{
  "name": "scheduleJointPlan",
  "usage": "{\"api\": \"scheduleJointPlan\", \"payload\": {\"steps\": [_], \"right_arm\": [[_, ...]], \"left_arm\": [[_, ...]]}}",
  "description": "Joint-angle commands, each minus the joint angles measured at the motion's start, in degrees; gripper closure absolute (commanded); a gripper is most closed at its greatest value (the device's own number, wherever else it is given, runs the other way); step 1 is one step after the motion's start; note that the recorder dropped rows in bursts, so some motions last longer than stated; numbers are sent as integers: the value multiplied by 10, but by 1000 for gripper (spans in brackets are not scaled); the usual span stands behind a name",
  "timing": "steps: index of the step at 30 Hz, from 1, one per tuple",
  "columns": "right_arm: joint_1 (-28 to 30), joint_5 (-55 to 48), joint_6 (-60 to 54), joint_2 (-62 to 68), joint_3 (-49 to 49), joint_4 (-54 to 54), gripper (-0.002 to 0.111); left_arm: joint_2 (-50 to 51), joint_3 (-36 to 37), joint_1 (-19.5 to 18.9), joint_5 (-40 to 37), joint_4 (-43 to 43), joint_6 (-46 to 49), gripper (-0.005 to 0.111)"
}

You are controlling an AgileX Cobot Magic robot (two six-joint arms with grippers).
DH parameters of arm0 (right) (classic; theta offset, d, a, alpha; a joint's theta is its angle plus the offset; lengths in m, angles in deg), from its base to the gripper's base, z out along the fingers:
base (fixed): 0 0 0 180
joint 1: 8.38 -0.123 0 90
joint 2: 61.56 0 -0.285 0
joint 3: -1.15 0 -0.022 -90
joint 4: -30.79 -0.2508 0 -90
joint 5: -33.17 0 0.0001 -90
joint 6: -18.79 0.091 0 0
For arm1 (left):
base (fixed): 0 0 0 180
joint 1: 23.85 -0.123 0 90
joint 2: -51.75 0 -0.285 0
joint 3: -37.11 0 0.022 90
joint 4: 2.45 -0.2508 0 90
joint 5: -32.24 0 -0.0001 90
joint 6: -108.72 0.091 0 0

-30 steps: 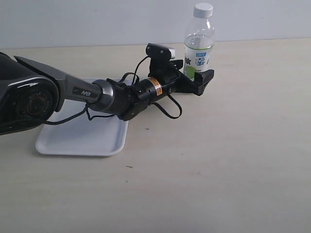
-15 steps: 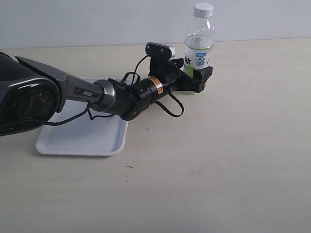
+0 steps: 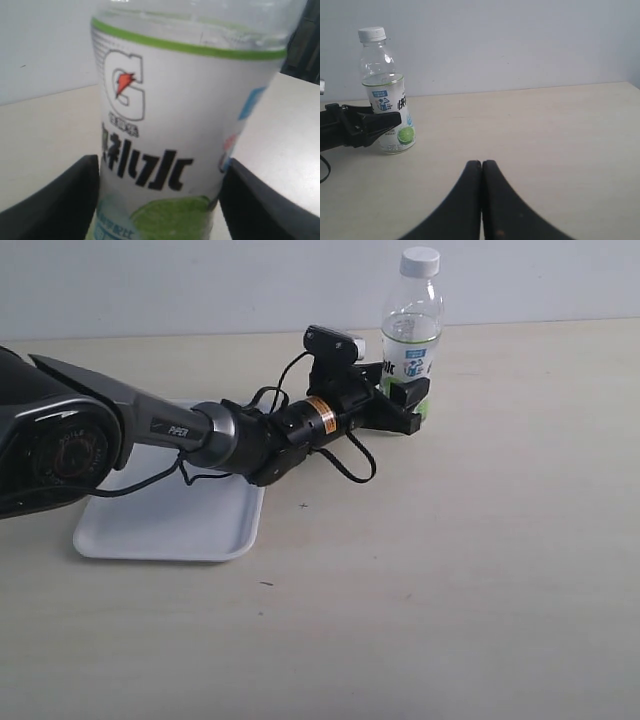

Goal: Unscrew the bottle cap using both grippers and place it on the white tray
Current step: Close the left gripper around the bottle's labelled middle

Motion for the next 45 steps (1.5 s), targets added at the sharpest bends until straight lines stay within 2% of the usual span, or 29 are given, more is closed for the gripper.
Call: {"api": "scheduleJointPlan", "payload": {"steps": [1,7,20,25,30,33,45], "right_arm": [[2,6,0,-4,3,0,108],[2,6,0,-4,3,0,108],[2,6,0,-4,3,0,108],[2,6,0,-4,3,0,108],[2,6,0,-4,3,0,108],[2,6,0,-4,3,0,108],[2,6,0,-4,3,0,108]], "left_arm": [[-18,15,-1,-17,-21,-4,57],[-29,43,-1,-17,-38,-4,57],[-107,145,-1,-15,-153,-18,57],[-120,180,-1,13,-182,-18,57],[-141,203,-1,33,-251,-18,57],[-147,220,-1,52,-255,-13,57],[-148,225,-1,51,-255,-6,54]]}}
